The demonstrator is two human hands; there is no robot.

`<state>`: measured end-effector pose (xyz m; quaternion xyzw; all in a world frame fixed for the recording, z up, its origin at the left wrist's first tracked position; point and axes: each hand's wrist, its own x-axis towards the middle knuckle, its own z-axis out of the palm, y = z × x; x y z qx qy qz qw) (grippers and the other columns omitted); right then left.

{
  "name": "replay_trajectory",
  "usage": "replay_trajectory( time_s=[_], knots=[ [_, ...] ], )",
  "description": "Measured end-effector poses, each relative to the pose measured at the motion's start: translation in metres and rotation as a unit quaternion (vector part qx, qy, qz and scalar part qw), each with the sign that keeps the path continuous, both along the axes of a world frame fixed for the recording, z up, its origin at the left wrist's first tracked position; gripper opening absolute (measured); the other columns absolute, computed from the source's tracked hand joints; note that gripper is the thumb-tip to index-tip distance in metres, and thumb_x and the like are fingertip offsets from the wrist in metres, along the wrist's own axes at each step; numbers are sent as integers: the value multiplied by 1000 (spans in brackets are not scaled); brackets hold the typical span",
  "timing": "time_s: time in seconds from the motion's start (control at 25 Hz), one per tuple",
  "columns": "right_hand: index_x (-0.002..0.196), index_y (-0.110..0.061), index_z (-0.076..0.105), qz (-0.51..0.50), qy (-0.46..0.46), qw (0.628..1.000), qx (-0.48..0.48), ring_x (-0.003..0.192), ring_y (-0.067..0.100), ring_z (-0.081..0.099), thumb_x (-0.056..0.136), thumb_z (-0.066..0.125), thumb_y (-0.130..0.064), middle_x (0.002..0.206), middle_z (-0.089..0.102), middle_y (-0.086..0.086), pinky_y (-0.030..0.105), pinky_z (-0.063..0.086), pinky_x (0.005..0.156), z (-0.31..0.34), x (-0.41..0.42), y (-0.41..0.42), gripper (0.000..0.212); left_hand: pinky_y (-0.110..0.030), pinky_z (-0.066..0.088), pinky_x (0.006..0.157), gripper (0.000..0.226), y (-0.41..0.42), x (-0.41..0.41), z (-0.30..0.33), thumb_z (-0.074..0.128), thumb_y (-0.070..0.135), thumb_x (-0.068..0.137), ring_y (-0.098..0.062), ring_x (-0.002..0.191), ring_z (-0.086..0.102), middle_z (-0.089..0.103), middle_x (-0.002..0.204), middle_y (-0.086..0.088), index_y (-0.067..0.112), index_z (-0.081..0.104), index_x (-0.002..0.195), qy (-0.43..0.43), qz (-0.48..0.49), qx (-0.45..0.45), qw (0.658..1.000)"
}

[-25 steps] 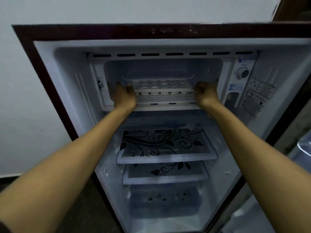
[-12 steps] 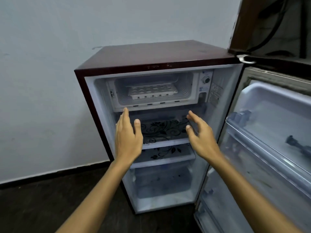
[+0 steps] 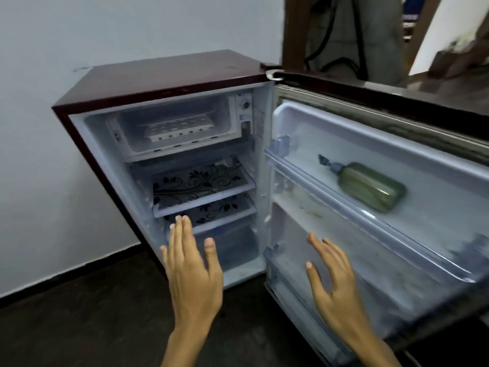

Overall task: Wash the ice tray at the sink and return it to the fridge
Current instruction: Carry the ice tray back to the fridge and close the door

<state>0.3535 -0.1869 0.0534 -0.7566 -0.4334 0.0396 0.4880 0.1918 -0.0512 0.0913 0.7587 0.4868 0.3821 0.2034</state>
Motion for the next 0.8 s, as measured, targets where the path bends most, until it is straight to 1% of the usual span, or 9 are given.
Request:
replay_trajectory(
  time_s=[0.08, 0.16, 0.24, 0.36, 0.44, 0.52, 0.6, 0.72, 0.8],
  knots=[
    [130, -35, 47, -28, -16, 999, -8, 130, 4, 35, 89, 48, -36, 135, 50, -15, 21, 30, 106, -12, 12, -57, 41, -33, 2, 119, 67, -41, 15, 1, 22, 48, 91, 1, 138, 2, 9, 147, 17, 16, 15, 149, 3, -20, -15, 1000],
    [131, -31, 50, -45, -28, 998, -16, 127, 6, 39, 91, 44, -45, 132, 49, -23, 12, 26, 107, -17, 29, -115, 42, -28, -3, 117, 68, -89, 40, 1, 21, 49, 91, 3, 137, 0, 6, 147, 19, 17, 14, 150, 5, -47, -22, 999],
    [130, -24, 51, -65, -41, 997, -10, 123, 7, 43, 93, 39, -51, 132, 47, -25, 8, 23, 106, -23, 52, -166, 47, -23, -8, 115, 68, -133, 68, 1, 20, 50, 90, 4, 138, -2, 3, 149, 19, 19, 11, 150, -3, -72, -31, 997],
    [128, -23, 50, -114, -9, 993, -1, 124, 7, 41, 89, 46, -46, 130, 42, -32, 7, 21, 107, -25, 93, -232, 45, -24, -7, 116, 64, -193, 116, 14, 23, 49, 93, 3, 140, -1, 6, 154, 14, 21, 11, 149, -11, -117, 0, 993],
    [128, -26, 47, -135, 17, 991, 14, 124, 7, 41, 89, 53, -30, 129, 43, -32, 22, 28, 110, -22, 123, -260, 39, -25, -6, 117, 62, -227, 145, 30, 24, 47, 95, 1, 143, -1, 8, 154, 11, 20, 13, 149, -29, -152, 47, 987],
    [129, -28, 45, -136, 58, 989, 32, 125, 11, 43, 92, 55, -18, 129, 51, -16, 41, 36, 109, -16, 158, -273, 40, -22, -8, 117, 61, -255, 172, 50, 26, 45, 96, -1, 144, 0, 8, 154, 10, 19, 13, 149, -52, -176, 89, 979],
    [134, -29, 42, -130, 107, 984, 60, 126, 14, 45, 94, 53, -18, 130, 53, -5, 47, 39, 106, -5, 193, -270, 42, -24, -7, 118, 60, -274, 196, 72, 29, 43, 97, -6, 144, 4, 12, 155, 6, 16, 17, 149, -65, -186, 127, 972],
    [142, -17, 38, -107, 164, 978, 70, 128, 11, 42, 97, 49, -18, 139, 48, 1, 30, 36, 106, 23, 234, -247, 46, -37, -2, 118, 62, -288, 234, 96, 32, 44, 96, -15, 146, 9, 18, 157, -4, 12, 20, 149, -33, -196, 182, 963],
    [144, -14, 34, -87, 192, 975, 68, 133, 14, 39, 98, 45, -23, 145, 43, 3, 23, 32, 103, 42, 253, -227, 48, -41, 0, 117, 66, -292, 257, 105, 35, 47, 95, -19, 146, 12, 20, 157, -8, 10, 21, 148, -1, -200, 213, 956]
  ],
)
